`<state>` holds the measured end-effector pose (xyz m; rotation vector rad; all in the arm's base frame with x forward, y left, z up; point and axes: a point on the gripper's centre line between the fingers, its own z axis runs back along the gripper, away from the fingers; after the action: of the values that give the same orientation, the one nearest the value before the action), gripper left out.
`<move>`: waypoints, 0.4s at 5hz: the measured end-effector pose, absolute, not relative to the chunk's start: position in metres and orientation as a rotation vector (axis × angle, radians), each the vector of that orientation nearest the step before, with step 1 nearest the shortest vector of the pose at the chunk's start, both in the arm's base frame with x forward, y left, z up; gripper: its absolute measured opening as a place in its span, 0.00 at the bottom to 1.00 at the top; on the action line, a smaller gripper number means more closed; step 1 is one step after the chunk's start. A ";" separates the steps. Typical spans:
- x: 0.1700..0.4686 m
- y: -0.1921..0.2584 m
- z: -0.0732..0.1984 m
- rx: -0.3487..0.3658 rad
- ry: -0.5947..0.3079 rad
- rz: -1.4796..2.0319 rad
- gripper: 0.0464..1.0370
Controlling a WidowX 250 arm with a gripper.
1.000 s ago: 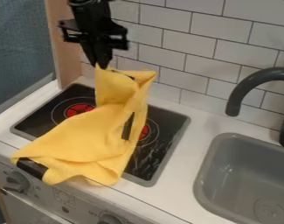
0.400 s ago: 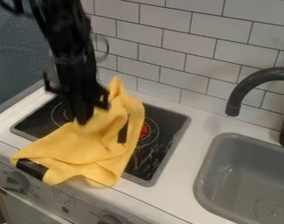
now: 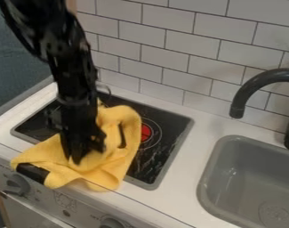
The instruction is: Fold the cloth into left side
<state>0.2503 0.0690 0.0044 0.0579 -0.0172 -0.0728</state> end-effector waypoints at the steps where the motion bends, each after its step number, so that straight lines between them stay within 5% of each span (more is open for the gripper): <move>1: 0.249 0.069 0.002 0.059 -0.008 -0.058 0.03; 2: 0.249 0.069 0.003 0.057 0.002 -0.022 0.19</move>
<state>0.2486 0.0694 0.0030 0.0574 0.0016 -0.0218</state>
